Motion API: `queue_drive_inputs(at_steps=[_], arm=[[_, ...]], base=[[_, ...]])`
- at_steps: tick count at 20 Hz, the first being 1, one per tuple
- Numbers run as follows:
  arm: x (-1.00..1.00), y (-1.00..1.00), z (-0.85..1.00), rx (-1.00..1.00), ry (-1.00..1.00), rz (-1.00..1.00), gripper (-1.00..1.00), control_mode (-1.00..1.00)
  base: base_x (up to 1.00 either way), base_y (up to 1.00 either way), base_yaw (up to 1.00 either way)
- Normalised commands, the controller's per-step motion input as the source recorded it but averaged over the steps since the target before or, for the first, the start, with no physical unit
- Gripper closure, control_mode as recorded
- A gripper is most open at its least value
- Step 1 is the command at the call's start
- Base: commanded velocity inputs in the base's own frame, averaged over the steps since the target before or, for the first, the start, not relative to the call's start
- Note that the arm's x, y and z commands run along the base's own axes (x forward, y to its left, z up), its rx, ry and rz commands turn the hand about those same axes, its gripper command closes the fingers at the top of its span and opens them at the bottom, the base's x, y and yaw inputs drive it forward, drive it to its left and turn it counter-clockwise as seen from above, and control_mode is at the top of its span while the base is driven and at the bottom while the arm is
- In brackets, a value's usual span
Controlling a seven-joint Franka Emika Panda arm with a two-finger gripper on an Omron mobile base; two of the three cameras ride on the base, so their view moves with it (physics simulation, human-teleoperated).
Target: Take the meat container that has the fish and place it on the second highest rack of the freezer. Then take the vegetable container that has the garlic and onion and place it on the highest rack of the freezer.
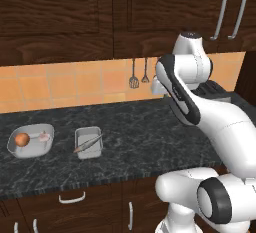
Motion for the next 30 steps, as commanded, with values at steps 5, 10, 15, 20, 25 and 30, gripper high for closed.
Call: queue_drive_inputs(at_steps=[5, 10, 15, 20, 25, 30], arm=[[-0.62, 0.21, -0.24, -0.03, 0.15, 0.09, -1.0, -1.0], [-0.44, 0.82, -0.61, -0.04, 0.23, 0.43, -1.0, -1.0], [-0.01, 1.0, -0.44, -0.07, 0.29, 0.57, -1.0, -1.0], [0.0, 1.0, -0.46, -0.08, 0.24, 0.56, -1.0, -1.0], [0.0, 0.81, -0.39, 0.0, 0.07, 0.51, -1.0, -1.0], [0.49, 0.65, -0.37, 0.0, 0.0, 0.18, -1.0, -1.0]], base=[[0.0, 0.0, 0.0], [0.0, 0.0, 0.0], [0.0, 0.0, 0.0], [0.0, 0.0, 0.0], [0.0, 0.0, 0.0], [0.0, 0.0, 0.0]])
